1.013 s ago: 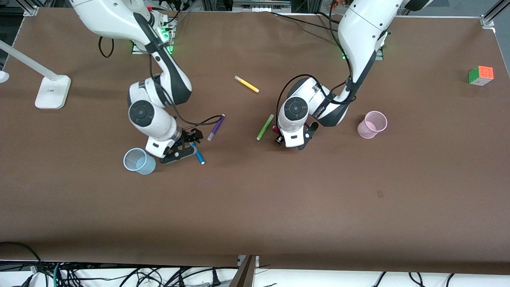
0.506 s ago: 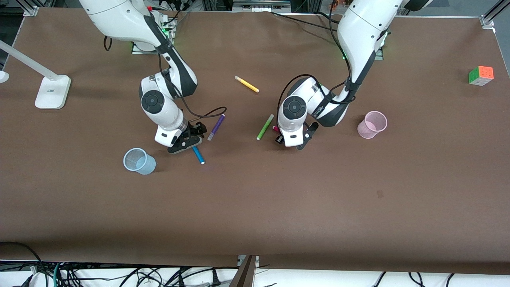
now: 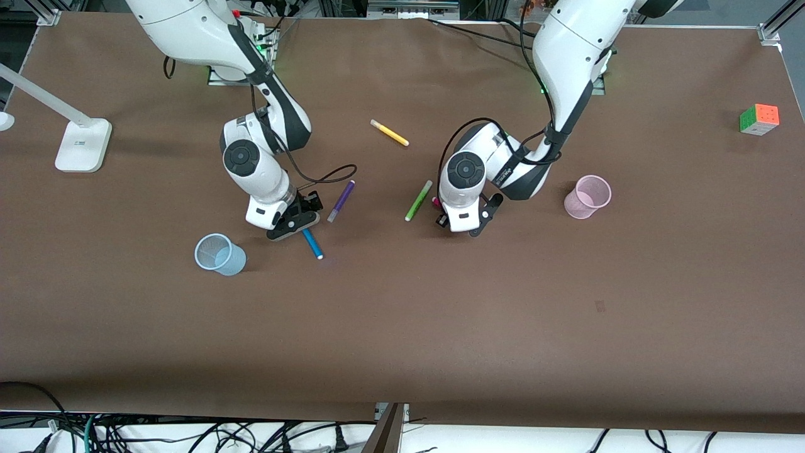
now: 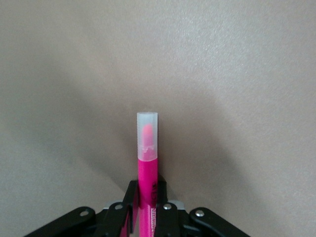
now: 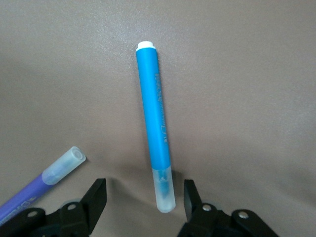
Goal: Place pink and blue markers in matching cups
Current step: 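Grasp the pink marker with the left gripper while the right gripper grasps blue, then lift the pink marker with the left gripper while the right gripper carries blue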
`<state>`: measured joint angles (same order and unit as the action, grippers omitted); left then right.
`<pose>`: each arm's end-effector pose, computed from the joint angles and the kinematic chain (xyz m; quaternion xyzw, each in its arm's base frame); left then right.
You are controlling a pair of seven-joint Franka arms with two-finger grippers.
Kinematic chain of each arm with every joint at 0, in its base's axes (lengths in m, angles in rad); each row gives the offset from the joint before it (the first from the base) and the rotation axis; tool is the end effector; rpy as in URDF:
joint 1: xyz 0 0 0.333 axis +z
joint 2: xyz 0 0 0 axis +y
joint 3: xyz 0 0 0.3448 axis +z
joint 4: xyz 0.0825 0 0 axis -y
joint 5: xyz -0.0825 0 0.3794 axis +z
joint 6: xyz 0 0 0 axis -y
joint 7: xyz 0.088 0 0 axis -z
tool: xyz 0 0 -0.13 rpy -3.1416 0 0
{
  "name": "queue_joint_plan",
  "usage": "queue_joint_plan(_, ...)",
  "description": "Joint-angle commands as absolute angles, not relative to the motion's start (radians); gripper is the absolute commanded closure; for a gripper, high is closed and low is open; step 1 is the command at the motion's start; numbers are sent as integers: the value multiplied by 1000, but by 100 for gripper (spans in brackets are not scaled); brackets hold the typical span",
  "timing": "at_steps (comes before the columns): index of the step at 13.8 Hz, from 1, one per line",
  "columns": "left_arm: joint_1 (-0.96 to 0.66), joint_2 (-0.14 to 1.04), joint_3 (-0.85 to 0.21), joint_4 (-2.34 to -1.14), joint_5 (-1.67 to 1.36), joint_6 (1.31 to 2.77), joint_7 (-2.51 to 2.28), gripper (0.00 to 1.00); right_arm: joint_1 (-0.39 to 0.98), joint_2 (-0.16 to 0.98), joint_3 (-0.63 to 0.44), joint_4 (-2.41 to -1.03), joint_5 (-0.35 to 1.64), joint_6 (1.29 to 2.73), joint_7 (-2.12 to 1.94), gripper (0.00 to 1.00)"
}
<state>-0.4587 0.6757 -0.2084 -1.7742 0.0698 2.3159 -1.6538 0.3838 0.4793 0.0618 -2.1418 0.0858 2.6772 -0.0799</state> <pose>0.5237 -0.3974 0.1783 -0.8816 -0.4664 0.0619 0.0373 0.5310 0.2517 0.1883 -0.9747 -0.2190 -0.0213 0.0389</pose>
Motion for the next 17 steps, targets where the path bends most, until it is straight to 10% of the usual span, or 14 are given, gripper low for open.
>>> queue_joint_plan(1,-456,637,-198,-1778,95,2306,-1652,100,387,456,57,-2174,84,2695,-97,45)
queue_joint_plan(11,-283,310,-209,-1749,74,1901,-1277,100,380,457,49,-2169,86,2694,-164,100)
queue_joint_plan(17,-212,275,-207,-1674,20,1752,-1137,100,377,364,-27,-2044,86,2510,-343,100)
